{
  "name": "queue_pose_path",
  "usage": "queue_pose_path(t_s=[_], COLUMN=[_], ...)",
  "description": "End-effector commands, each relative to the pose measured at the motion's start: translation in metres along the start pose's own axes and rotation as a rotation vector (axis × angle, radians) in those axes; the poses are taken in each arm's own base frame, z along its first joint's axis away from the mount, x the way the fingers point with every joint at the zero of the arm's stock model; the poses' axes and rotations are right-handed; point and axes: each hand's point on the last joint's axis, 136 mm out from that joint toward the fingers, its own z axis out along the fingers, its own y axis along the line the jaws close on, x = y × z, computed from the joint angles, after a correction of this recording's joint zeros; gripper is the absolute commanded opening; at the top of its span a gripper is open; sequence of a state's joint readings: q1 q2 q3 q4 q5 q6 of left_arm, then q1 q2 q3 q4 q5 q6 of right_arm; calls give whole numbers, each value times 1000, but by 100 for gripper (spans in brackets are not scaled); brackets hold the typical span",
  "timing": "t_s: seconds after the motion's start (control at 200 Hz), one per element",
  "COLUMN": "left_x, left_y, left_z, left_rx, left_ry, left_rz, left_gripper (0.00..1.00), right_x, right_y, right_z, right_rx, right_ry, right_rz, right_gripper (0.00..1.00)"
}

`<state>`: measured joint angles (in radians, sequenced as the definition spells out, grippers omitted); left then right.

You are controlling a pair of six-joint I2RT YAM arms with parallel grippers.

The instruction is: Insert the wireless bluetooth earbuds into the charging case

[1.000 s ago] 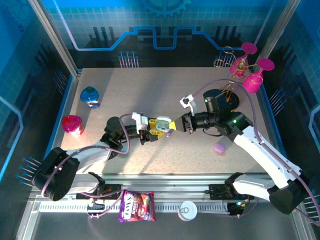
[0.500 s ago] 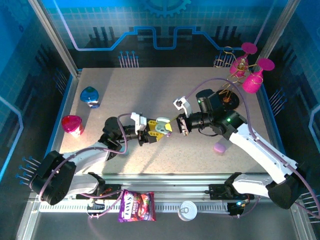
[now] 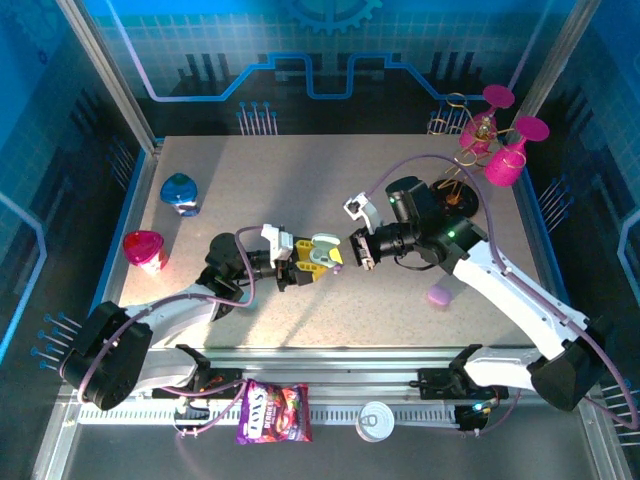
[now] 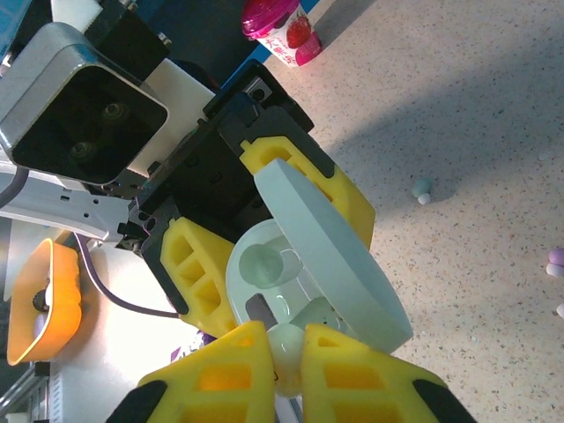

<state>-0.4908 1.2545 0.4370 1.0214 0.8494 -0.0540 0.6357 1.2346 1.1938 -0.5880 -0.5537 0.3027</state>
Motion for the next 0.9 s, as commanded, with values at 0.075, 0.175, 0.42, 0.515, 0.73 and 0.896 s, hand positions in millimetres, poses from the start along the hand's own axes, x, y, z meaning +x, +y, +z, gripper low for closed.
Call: queue_pose_path(t_s=[0.075,0.175,0.42,0.515,0.73,0.896], left_x=[-21,-22,-19,-20,-20,-15], left_y=[-5,-5,-4,-4,-3,3], left_z=[1,1,1,1,1,0], left_rx=[27,26,25,26,24,-14], left_ry=[-48,-49,-47,-51,-51,-47], left_rz=[70,69,63,66,69,85], left_gripper=[19,20,20,20,20,19], right_x=[-3,-8,-16,-17,-18,-18], right_y=[-1,-2,1,1,2,15], right_z=[4,2,-3,-4,-9,-21], right_rx=[28,48,58,61,72,40], right_ry=[20,5,-21,-26,-44,-98], right_rz=[24,34,44,43,34,-62], right_gripper=[19,21,29,34,42,52])
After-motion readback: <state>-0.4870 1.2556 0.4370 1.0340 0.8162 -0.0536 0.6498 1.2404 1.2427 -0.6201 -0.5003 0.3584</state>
